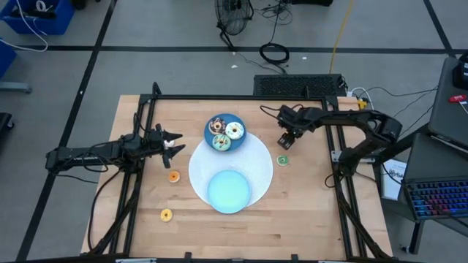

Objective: Pick & Place donuts
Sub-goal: Put the top small yellow donut on the light blue plate

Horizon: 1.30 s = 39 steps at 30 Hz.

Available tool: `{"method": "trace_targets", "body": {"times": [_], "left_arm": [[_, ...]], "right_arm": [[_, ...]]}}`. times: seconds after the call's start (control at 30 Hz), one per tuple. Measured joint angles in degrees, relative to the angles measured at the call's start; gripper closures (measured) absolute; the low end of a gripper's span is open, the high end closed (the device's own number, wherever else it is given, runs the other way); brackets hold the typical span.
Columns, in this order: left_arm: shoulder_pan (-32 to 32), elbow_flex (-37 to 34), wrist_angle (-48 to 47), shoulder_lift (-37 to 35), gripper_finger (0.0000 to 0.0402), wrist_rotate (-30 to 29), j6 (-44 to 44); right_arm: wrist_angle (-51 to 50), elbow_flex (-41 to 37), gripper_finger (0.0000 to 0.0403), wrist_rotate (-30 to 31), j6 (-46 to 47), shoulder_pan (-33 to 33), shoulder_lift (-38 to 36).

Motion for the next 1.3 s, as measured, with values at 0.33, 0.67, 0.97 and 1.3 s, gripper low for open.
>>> {"method": "trace_targets", "body": {"times": [0.33,0.67,0.97,1.3], "left_arm": [[0.0,0.0,0.0,0.0,0.0167,0.0,0.0],[0.0,0.0,0.0,0.0,0.0167,0.0,0.0],[0.0,0.0,0.0,0.0,0.0167,0.0,0.0],[0.0,0.0,0.0,0.0,0.0167,0.0,0.0]], "right_arm": [[7.5,0.0,0.0220,-15.5,3.1,3.0,-5.3],[14.0,0.0,0.0220,-19.9,4.3,6.5,-8.2],[18.4,0.0,0.0220,-19.9,-0.3,9.6,-8.2],[30.7,0.0,0.0220,-19.8,-4.0,14.0,-8.2]]}}
